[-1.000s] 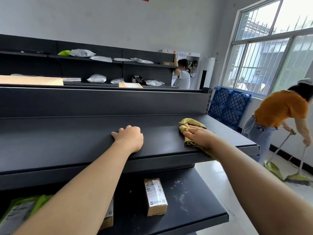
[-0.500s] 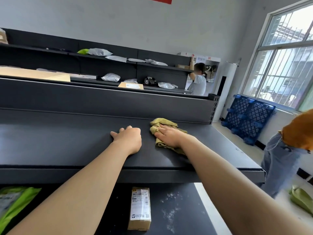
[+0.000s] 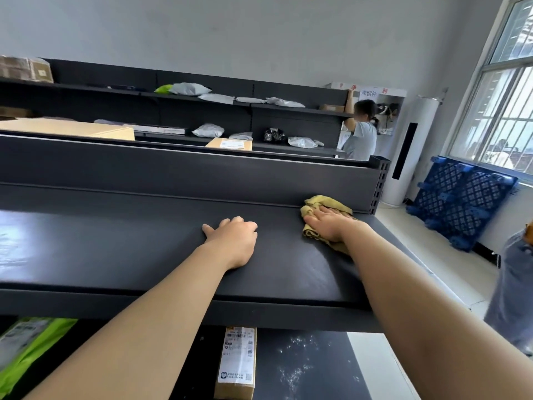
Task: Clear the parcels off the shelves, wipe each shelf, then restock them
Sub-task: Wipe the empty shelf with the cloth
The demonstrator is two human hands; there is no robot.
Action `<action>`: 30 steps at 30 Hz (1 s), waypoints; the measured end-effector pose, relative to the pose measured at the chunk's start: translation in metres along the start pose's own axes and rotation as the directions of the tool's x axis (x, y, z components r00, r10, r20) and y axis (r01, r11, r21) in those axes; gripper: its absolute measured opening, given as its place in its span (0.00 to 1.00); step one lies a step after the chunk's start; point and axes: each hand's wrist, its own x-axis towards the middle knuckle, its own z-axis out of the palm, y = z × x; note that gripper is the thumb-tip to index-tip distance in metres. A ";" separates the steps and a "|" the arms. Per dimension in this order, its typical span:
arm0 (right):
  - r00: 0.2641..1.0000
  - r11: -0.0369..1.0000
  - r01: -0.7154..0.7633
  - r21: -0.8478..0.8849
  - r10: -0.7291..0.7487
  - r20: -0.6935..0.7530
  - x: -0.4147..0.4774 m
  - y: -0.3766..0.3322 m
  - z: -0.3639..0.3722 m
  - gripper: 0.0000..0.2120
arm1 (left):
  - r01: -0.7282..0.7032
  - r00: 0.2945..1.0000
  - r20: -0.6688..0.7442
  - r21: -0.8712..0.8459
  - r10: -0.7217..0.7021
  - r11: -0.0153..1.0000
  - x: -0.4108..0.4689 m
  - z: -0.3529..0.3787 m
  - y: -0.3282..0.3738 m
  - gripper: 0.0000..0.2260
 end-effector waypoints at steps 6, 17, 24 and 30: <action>0.992 0.991 -0.128 0.024 0.128 -0.016 -0.006 0.029 0.000 0.32 | -0.002 1.000 0.004 0.005 0.002 1.000 0.000 0.001 -0.001 0.13; 0.944 0.941 -0.328 0.078 0.330 -0.009 -0.052 0.055 0.005 0.34 | -0.004 1.000 -0.020 0.047 0.005 0.999 -0.017 -0.004 0.004 0.12; 0.917 0.913 -0.393 0.112 0.398 -0.027 -0.087 0.062 0.011 0.34 | 0.027 0.997 -0.071 0.016 -0.026 1.000 -0.033 -0.005 0.009 0.09; 0.919 0.915 -0.385 0.121 0.393 -0.043 -0.116 0.060 0.013 0.33 | 0.035 0.995 -0.090 -0.006 -0.036 0.999 -0.048 -0.002 0.013 0.11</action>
